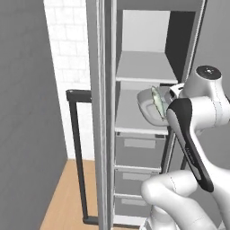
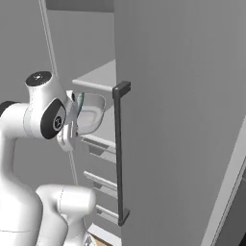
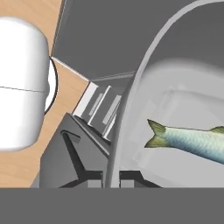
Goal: Take the meat container that has the fish and place it on the second highest rack of the freezer. Then take the vegetable container that has the carrot and lemon wedge and place it on the highest rack of the freezer.
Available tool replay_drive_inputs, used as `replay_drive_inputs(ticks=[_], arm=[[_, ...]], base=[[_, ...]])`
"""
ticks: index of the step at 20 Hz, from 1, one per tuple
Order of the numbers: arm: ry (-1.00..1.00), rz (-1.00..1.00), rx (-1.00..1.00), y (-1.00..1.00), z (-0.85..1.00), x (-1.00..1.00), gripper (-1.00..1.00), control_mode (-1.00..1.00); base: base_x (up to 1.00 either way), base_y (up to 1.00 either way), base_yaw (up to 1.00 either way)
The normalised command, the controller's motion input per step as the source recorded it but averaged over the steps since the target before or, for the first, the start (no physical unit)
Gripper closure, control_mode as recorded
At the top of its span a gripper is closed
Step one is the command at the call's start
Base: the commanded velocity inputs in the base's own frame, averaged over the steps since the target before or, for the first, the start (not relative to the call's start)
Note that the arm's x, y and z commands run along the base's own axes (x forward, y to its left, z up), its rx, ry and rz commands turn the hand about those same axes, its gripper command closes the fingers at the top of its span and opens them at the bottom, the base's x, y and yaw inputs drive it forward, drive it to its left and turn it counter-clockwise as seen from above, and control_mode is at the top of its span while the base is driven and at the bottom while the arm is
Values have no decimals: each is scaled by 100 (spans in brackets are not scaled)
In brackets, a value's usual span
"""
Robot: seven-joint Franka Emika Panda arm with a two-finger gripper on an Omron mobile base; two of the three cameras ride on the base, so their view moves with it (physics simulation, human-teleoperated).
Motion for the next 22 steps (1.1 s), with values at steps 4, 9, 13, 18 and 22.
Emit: replay_drive_inputs(ticks=[4,9,13,18,22], arm=[[0,0,0,0,0,0,100,100],[0,0,0,0,0,0,100,100],[0,0,0,0,0,0,100,100],[0,-5,0,13,-25,8,100,-100],[0,-15,0,38,-64,39,100,-100]], base=[[39,24,-21],[55,30,-19],[22,37,-17],[4,20,-7],[0,0,0]])
